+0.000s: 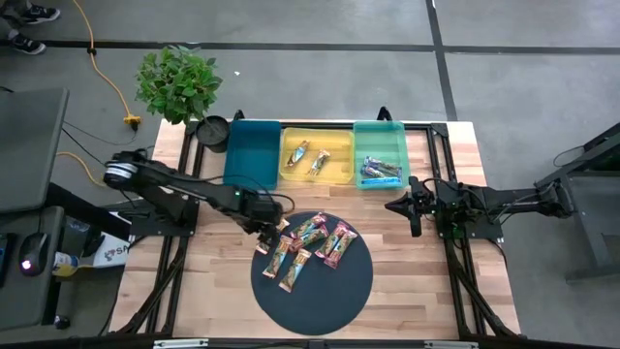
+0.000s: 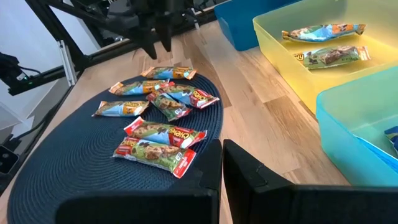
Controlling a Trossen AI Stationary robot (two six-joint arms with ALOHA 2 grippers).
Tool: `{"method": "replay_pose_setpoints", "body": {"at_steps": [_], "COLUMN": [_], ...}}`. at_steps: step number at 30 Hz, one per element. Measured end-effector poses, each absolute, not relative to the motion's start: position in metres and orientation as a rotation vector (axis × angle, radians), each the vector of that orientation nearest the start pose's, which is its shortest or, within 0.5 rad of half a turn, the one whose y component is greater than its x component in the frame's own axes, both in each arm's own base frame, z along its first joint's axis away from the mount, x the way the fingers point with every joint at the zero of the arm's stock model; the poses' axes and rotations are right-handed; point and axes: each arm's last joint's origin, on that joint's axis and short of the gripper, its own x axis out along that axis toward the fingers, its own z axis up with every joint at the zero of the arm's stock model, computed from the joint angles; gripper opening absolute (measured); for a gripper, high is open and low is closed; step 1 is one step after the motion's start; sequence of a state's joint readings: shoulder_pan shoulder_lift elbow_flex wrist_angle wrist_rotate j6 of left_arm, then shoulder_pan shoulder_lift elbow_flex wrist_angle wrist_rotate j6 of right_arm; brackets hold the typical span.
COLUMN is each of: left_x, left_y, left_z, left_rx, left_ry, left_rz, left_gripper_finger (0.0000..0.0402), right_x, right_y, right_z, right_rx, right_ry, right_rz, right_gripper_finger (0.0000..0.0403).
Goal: Pick and place Granola Bars by type
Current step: Put the yellow granola bar into the yellow bin
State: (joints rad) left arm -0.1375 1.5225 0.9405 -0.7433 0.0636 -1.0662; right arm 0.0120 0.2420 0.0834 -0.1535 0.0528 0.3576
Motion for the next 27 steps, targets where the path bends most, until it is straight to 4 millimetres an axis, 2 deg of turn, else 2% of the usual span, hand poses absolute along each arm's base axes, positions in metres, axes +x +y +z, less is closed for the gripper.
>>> {"method": "replay_pose_setpoints", "body": {"at_steps": [4, 9, 16, 23, 27], "left_x": [0.282, 0.291, 0.29, 0.29, 0.292], "left_y": [-0.04, -0.04, -0.038, -0.038, -0.039], "left_z": [0.192, 0.197, 0.194, 0.194, 0.186], "left_rx": [-0.799, -0.763, -0.678, -0.672, -0.666], "left_ry": [1.255, 1.203, 1.232, 1.233, 1.27], "left_rz": [0.519, 0.545, 0.568, 0.56, 0.559], "left_gripper_finger": [0.0239, 0.0239, 0.0239, 0.0239, 0.0239], "right_x": [0.107, 0.107, 0.108, 0.108, 0.108], "right_y": [0.0, 0.0, 0.0, 0.0, 0.0], "right_z": [0.157, 0.157, 0.156, 0.156, 0.156], "right_rx": [0.344, 0.344, 0.344, 0.344, 0.344], "right_ry": [0.305, 0.308, 0.317, 0.316, 0.316], "right_rz": [-0.097, -0.098, -0.099, -0.098, -0.099], "right_gripper_finger": [0.0, 0.0, 0.0, 0.0, 0.0]}}
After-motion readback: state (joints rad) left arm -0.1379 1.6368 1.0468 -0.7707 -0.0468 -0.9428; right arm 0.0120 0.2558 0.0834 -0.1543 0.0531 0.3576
